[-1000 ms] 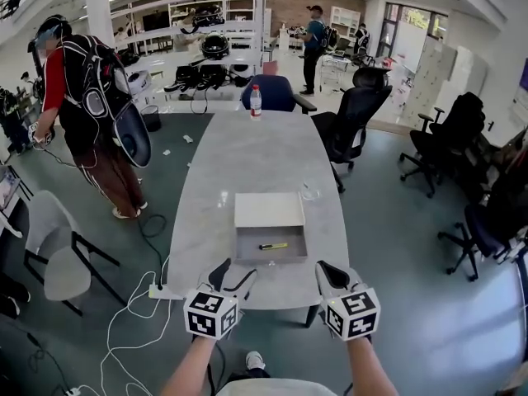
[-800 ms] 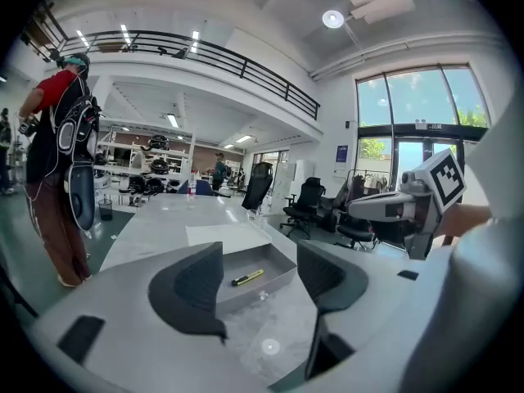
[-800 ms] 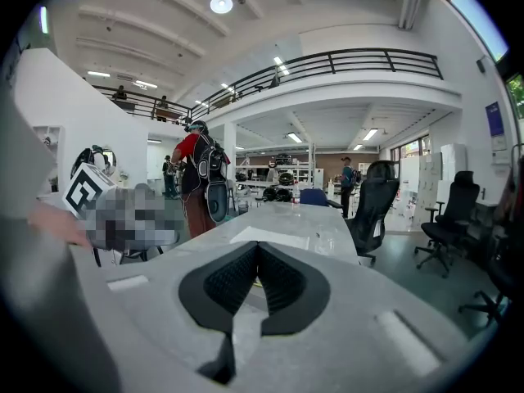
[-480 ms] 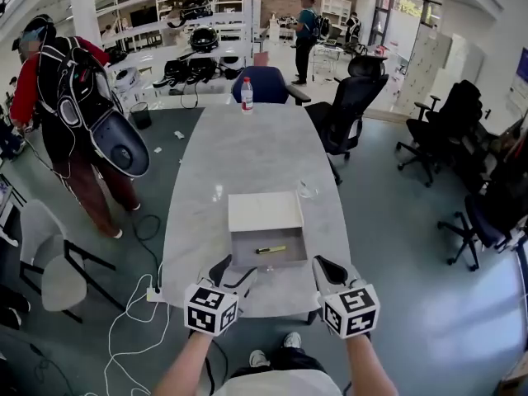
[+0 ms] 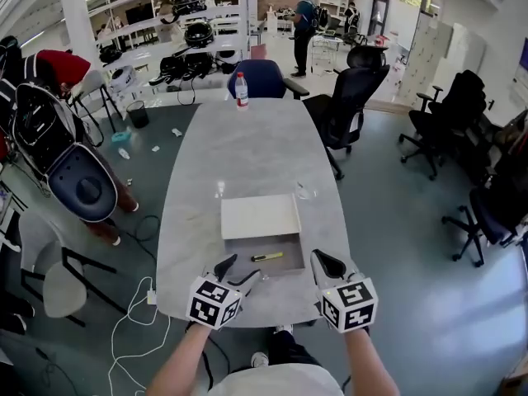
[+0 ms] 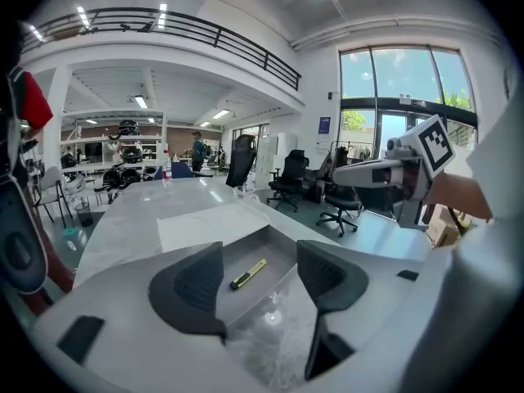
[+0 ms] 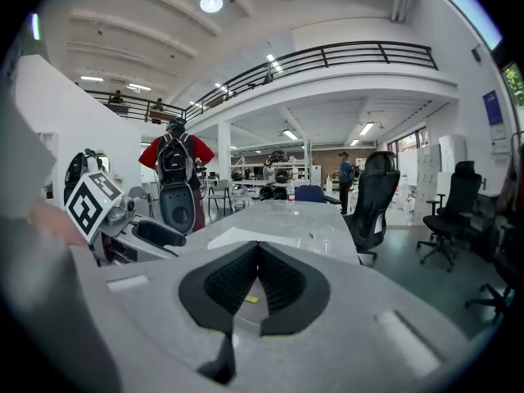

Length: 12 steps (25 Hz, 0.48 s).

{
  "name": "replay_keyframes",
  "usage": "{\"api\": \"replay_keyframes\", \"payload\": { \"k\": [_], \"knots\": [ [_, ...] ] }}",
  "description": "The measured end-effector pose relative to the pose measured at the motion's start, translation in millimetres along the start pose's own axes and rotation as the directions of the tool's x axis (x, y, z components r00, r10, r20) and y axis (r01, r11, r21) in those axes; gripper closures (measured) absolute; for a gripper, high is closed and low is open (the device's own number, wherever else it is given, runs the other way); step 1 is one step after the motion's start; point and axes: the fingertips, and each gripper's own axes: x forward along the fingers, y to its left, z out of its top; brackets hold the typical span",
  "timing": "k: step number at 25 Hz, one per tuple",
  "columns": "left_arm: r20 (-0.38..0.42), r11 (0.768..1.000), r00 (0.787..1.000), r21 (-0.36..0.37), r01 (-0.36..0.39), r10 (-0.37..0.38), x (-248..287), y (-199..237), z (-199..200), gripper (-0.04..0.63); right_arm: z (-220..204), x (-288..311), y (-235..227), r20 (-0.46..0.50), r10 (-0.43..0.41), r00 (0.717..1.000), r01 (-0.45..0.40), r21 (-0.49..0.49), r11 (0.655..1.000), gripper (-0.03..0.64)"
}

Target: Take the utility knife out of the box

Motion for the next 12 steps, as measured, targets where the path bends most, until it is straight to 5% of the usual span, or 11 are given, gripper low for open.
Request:
{"api": "replay_keyframes", "payload": {
  "k": [12],
  "knots": [
    [-0.297, 0.970, 0.951, 0.190, 0.148, -0.087, 73, 8, -26, 0.339, 4, 39, -46, -0.024, 0.007, 1.000, -0.007, 0.017, 1.000, 0.612]
  ]
}}
